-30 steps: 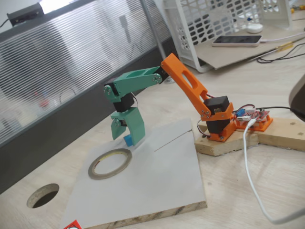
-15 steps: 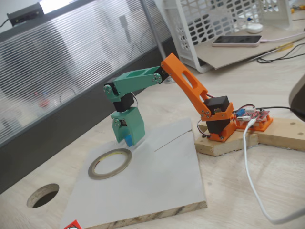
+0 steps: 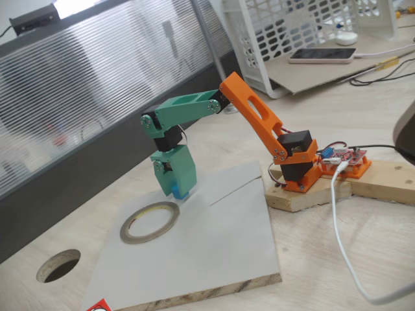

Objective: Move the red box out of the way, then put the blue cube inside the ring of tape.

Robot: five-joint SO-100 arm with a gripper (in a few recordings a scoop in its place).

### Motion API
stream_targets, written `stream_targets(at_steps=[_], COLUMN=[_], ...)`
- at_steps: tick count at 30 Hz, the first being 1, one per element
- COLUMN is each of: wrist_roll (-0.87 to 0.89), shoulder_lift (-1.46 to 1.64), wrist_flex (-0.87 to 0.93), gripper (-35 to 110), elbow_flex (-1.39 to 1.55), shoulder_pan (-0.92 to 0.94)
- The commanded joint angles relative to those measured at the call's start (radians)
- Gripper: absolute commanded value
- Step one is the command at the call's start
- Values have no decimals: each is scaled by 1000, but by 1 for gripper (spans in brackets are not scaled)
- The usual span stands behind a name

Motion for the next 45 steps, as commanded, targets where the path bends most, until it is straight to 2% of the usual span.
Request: stream_targets(at_steps=[1,8,17,27,45], wrist_roll=[9,9,8,8,9], shoulder_lift=[12,12,12,12,31], wrist_flex=[0,-87,-91,-92,-84], gripper=[34,34,34,15,15], elbow_flex=[-17,-8,-6,-12,-18], shoulder_pan=[6,5,5,5,5])
